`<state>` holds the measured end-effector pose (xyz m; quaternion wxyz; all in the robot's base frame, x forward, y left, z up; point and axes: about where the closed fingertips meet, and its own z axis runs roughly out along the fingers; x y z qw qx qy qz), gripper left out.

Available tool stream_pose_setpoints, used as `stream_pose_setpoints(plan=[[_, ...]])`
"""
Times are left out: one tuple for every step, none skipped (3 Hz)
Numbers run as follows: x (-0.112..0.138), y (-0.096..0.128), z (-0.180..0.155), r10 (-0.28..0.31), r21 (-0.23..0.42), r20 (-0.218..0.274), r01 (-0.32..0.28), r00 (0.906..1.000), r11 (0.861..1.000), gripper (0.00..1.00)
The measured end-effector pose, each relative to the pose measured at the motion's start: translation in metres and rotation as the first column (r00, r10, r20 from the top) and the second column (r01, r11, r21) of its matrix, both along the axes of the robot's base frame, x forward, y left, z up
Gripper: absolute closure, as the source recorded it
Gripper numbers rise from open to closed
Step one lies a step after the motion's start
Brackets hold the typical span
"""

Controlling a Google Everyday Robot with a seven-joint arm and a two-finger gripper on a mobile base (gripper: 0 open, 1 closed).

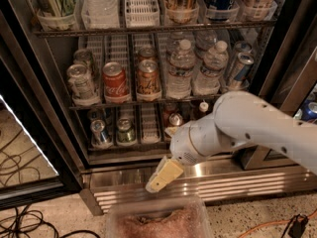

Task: Pick green can from bottom shelf of fridge

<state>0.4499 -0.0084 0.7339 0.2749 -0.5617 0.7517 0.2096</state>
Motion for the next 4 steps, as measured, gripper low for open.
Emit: stream_pose_setpoints(plan=[[0.028,0.024,-0.036,-0.065,0.081,0.012,0.064,0.9978,0.995,0.0],[0.06,0.034,-0.08,-0.153,0.149,-0.037,0.157,0.9875,0.976,0.0],[0.06,0.034,-0.08,-0.153,0.149,-0.037,0.157,0.9875,0.976,0.0],[0.073,0.045,-0.1,-0.147,0.17,-0.056,0.155,0.9875,0.973,0.0]])
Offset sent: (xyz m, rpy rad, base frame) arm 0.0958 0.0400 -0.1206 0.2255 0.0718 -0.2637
